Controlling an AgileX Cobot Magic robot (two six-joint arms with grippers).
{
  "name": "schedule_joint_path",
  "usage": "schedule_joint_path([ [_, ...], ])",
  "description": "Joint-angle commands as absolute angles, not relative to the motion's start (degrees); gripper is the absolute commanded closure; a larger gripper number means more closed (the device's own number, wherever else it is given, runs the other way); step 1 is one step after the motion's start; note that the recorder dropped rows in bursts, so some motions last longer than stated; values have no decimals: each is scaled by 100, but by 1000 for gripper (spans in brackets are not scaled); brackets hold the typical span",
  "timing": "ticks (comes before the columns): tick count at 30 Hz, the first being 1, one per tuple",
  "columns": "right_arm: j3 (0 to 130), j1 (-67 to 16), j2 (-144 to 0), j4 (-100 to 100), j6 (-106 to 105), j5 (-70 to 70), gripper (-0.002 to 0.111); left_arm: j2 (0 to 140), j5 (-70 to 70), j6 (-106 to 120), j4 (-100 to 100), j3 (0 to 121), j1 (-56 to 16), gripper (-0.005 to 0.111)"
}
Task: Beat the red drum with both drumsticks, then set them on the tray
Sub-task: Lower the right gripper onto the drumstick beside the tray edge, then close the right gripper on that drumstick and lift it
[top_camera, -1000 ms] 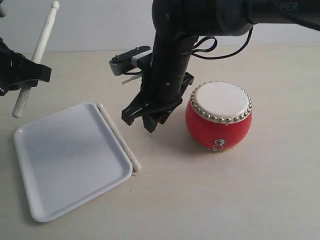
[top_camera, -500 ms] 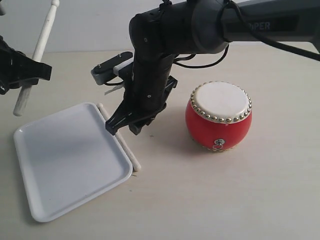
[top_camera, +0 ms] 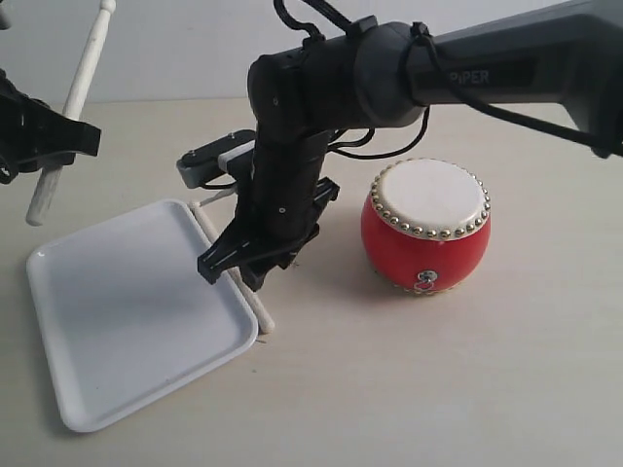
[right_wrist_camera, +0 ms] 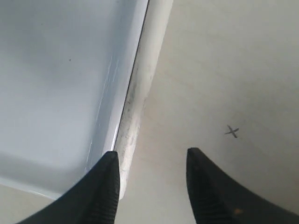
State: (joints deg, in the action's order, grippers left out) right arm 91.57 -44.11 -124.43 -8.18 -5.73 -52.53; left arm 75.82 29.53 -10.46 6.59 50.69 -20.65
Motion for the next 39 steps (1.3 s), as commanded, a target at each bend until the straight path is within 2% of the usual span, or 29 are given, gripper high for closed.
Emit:
schedule_joint_path([
  [1,9195,-4435,-12483,-865,-632,-5256,63,7538,2861,-1026,669,5063,-2054,107],
  [39,9195,-4531,-12872,-490,-192,-5033,63,7675,2770,-1026,669,5063,-2054,107],
])
